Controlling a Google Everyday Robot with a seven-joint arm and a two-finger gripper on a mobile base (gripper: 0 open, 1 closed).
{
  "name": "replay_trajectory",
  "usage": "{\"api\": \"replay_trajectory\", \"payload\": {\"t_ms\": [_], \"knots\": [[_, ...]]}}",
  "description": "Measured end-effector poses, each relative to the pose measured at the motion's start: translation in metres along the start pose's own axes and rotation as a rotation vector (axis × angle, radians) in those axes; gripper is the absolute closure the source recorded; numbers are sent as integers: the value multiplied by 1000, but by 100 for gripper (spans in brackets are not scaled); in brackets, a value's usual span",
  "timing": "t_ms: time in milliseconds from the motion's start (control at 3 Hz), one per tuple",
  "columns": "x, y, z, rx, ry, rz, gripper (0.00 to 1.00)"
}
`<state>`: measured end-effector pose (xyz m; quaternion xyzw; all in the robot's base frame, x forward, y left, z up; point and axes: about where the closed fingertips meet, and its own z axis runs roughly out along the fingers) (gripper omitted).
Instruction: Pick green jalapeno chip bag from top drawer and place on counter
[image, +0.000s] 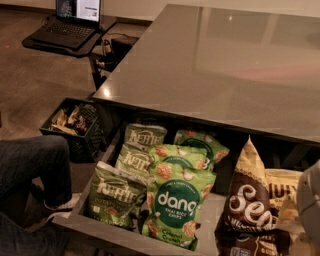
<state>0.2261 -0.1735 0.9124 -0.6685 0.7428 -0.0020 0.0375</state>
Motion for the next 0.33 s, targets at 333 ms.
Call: {"api": "replay_trajectory", "payload": {"t_ms": [333], "knots": [[0,0,0,0,0,0,100]]}}
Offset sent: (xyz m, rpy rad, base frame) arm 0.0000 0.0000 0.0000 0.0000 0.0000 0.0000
